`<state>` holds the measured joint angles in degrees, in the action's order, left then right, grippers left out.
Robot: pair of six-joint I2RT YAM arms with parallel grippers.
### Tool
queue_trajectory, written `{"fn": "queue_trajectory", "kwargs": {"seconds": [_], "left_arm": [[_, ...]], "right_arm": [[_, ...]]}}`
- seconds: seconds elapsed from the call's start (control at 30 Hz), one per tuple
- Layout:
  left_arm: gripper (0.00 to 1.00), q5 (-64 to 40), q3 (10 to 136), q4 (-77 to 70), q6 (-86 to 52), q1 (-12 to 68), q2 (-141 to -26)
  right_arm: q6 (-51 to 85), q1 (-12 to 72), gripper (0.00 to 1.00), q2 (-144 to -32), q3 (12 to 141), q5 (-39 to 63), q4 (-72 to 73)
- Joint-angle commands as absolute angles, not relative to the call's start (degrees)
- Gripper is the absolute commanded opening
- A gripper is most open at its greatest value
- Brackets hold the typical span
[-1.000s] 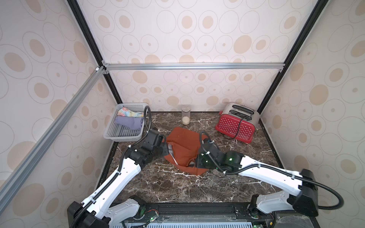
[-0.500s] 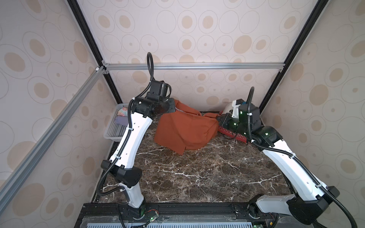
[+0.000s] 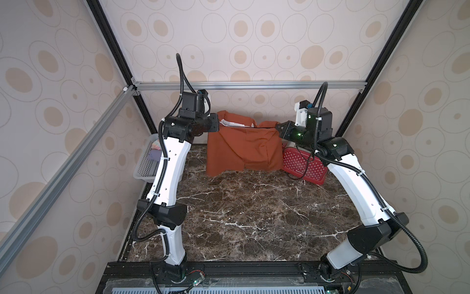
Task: Roll up the skirts
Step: Flatten out the skirt at the center of the board.
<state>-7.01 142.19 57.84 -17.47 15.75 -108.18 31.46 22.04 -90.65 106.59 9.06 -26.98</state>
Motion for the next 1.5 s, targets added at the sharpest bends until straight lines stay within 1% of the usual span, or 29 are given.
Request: {"fn": "queue_trajectory", "kwargs": {"seconds": [0.0,0.17,0.23,0.3,0.43,0.5,0.57,0.67,0.7,0.77,0.8,0.83,0.87,0.9,0.93,0.97,1.0,1.03,1.07,1.13,1.17,1.23,1.3,1.37,1.43,1.47], "left_arm": [[0.10,-7.6,137.3,53.5,-13.6,14.9,-102.7],[0.09,-7.6,128.9,50.3,-13.8,14.9,-99.2],[0.08,-7.2,128.5,49.8,-13.8,14.9,-100.1],[0.06,-6.4,130.7,50.2,-13.0,14.9,-102.4],[0.05,-4.4,137.8,51.0,-11.9,14.9,-107.5],[0.04,-2.9,141.6,51.1,-12.0,14.7,-109.4],[0.04,-2.3,141.7,49.2,-12.5,14.8,-109.2],[0.02,-3.1,135.6,44.4,-13.4,14.8,-105.1],[0.01,-3.0,131.1,42.0,-13.7,14.8,-102.2],[0.01,-1.5,119.3,35.9,-15.0,14.8,-95.0],[0.06,-0.9,112.6,32.0,-16.3,14.8,-90.9],[0.24,-0.2,104.2,28.2,-18.2,14.9,-85.9],[0.55,0.8,95.6,25.5,-21.1,15.0,-80.8],[0.69,2.5,89.5,24.6,-23.3,15.0,-76.5],[0.81,5.5,82.8,25.5,-26.0,15.2,-71.5],[0.97,8.9,76.5,27.1,-29.3,15.2,-66.7],[0.99,11.6,71.6,29.1,-32.0,15.3,-62.1],[0.99,14.0,66.8,31.8,-34.6,15.2,-57.3],[0.99,15.6,62.8,34.9,-37.4,15.2,-53.1],[0.99,15.4,56.5,41.0,-42.6,15.2,-46.3],[0.99,14.0,53.0,42.9,-45.5,15.2,-43.3],[0.99,12.2,48.4,46.7,-49.1,15.2,-39.1],[0.99,10.3,46.3,49.4,-50.4,15.2,-37.0],[0.99,6.4,44.9,48.2,-49.7,15.2,-38.1],[0.99,0.7,44.9,46.0,-48.0,15.2,-43.2],[0.99,-3.9,44.6,43.5,-46.5,15.3,-47.0]], "right_arm": [[29.4,21.2,0.00,-85.5,100.4,9.2,-21.5],[29.9,21.2,0.00,-84.0,96.0,8.4,-22.5],[29.9,21.2,0.00,-85.0,95.7,8.3,-22.1],[30.0,21.1,0.00,-87.5,97.3,8.2,-22.4],[29.2,20.2,0.00,-95.1,107.1,9.5,-26.2],[28.8,19.6,0.00,-100.1,115.4,10.5,-29.7],[27.6,19.5,0.00,-104.5,124.4,11.6,-34.5],[26.2,19.6,0.00,-109.2,137.4,16.5,-40.5],[25.6,19.6,0.00,-109.6,139.2,18.8,-41.5],[23.2,20.4,0.00,-107.4,137.3,22.4,-41.8],[21.6,21.2,0.00,-105.7,134.6,22.8,-41.9],[19.6,22.3,0.00,-103.2,130.0,23.4,-41.6],[17.9,23.7,0.00,-100.2,123.9,24.2,-41.2],[16.4,25.0,0.00,-97.4,118.6,24.7,-40.9],[15.2,26.7,0.00,-94.3,112.1,25.2,-40.6],[14.0,28.6,0.00,-91.0,105.0,25.5,-40.4],[13.3,30.5,0.00,-88.3,98.7,25.2,-40.0],[13.2,32.6,0.03,-85.7,91.5,24.8,-39.1],[12.7,35.0,0.08,-83.9,85.2,24.9,-39.3],[12.7,39.6,0.18,-82.5,77.4,23.6,-42.1],[13.5,42.0,0.25,-82.2,73.9,23.6,-43.2],[15.1,44.5,0.32,-82.0,69.4,24.2,-46.0],[18.6,45.0,0.38,-79.6,66.0,22.2,-46.4],[23.8,44.7,0.53,-75.0,62.8,17.8,-44.4],[28.0,44.4,0.61,-71.2,59.8,17.1,-40.8],[30.3,44.2,0.62,-70.2,59.2,16.0,-40.3]]}}
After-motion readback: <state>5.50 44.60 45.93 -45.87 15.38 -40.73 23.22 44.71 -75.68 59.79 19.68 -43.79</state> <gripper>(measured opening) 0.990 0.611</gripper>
